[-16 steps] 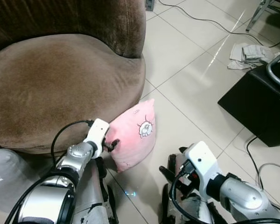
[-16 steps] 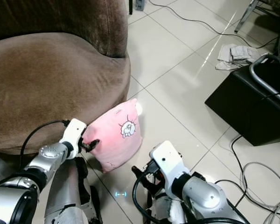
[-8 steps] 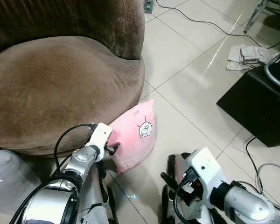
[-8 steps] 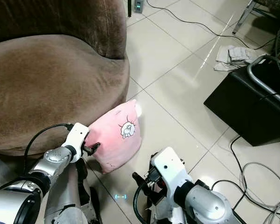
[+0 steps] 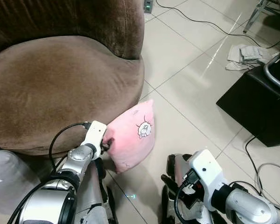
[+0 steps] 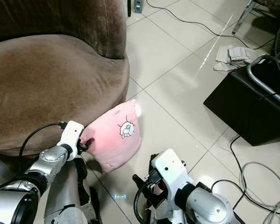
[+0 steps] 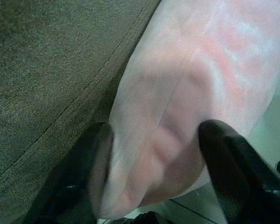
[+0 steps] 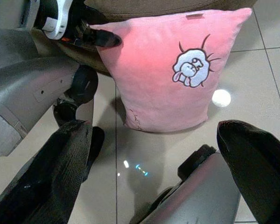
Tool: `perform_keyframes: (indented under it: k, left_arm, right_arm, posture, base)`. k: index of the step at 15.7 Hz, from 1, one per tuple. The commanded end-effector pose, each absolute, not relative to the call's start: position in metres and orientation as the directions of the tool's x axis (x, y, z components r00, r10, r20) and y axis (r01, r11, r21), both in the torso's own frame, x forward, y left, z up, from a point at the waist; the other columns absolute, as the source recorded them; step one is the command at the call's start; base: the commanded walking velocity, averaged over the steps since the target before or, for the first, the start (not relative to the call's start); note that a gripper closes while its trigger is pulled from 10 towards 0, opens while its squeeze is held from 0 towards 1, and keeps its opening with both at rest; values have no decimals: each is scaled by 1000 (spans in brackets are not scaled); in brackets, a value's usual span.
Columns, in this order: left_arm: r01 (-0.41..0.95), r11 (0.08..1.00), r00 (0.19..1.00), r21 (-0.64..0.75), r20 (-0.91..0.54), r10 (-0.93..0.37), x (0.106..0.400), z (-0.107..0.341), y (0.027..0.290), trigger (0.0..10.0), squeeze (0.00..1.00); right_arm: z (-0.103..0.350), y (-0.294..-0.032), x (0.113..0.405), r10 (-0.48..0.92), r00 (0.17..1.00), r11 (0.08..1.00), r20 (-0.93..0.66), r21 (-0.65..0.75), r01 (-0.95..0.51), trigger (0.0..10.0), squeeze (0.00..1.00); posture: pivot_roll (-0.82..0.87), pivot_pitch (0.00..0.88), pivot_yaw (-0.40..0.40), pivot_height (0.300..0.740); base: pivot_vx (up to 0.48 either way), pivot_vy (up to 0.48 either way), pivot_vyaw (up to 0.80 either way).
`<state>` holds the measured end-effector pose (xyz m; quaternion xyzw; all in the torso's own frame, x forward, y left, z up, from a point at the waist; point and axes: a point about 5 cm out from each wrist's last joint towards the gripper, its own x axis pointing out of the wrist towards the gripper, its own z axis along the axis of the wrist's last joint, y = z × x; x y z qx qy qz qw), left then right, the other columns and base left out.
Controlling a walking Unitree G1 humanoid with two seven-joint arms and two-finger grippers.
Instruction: Move the pillow to the sofa from floor
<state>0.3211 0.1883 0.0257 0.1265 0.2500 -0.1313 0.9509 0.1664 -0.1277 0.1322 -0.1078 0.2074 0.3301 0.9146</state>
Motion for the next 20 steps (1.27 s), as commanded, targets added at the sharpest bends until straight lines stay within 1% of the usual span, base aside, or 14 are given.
perform_keyframes:
  k: [1, 4, 6, 7, 8, 12, 15, 16, 17, 19, 20]
  left_arm:
    - [296, 942, 817, 156, -552, -165, 309, 13, 194, 0, 0]
    - [289, 945, 813, 154, -560, -158, 306, 10, 200, 0, 0]
    - [246, 958, 843, 148, -520, -136, 309, 16, 205, 0, 0]
    - [212, 971, 865, 106, -482, -137, 313, 22, 208, 10000, 110]
    - [180, 982, 888, 65, -439, -134, 317, 29, 212, 10000, 1000]
    - [187, 982, 910, 10, -378, -169, 326, 42, 214, 10000, 1000]
    - [228, 973, 897, -37, -381, -225, 327, 44, 212, 10000, 1000]
    - [248, 967, 883, -51, -399, -247, 326, 42, 211, 10000, 1000]
    - [274, 961, 854, -35, -452, -259, 322, 35, 207, 10000, 1000]
    - [308, 951, 820, -20, -502, -277, 317, 27, 202, 10000, 1000]
    - [309, 951, 811, -5, -522, -266, 315, 23, 199, 10000, 1000]
  right_arm:
    - [136, -130, 162, 561, 690, 755, -457, -58, -653, 10000, 0]
    - [136, -132, 163, 560, 687, 752, -462, -64, -656, 10000, 0]
    - [138, -134, 164, 558, 691, 753, -460, -71, -655, 10000, 0]
    - [140, -137, 164, 554, 692, 752, -462, -78, -654, 10000, 0]
    - [144, -142, 164, 550, 695, 753, -463, -83, -652, 10000, 0]
    - [147, -150, 166, 541, 695, 753, -474, -97, -651, 10000, 0]
    - [151, -154, 166, 533, 697, 753, -479, -108, -650, 10000, 0]
    - [153, -157, 165, 526, 700, 754, -483, -117, -646, 10000, 0]
    - [155, -161, 164, 516, 703, 755, -490, -127, -643, 10000, 0]
    - [157, -165, 163, 507, 705, 755, -496, -138, -641, 10000, 0]
    - [161, -170, 161, 497, 706, 753, -505, -154, -640, 10000, 0]
  posture:
    - [-282, 303, -73, 558]
    - [-290, 299, -83, 558]
    - [-304, 301, -94, 558]
    - [-325, 300, -109, 558]
    - [-336, 300, -122, 558]
    - [-361, 297, -141, 558]
    - [-392, 294, -144, 558]
    - [-409, 291, -146, 558]
    - [-423, 287, -148, 558]
    - [-444, 281, -150, 558]
    - [-482, 273, -159, 558]
  base:
    - [0, 0, 0]
    - [0, 0, 0]
    - [0, 0, 0]
    - [0, 0, 0]
    - [0, 0, 0]
    - [0, 0, 0]
    - [0, 0, 0]
    - [0, 0, 0]
    - [0, 0, 0]
    - [0, 0, 0]
    - [0, 0, 0]
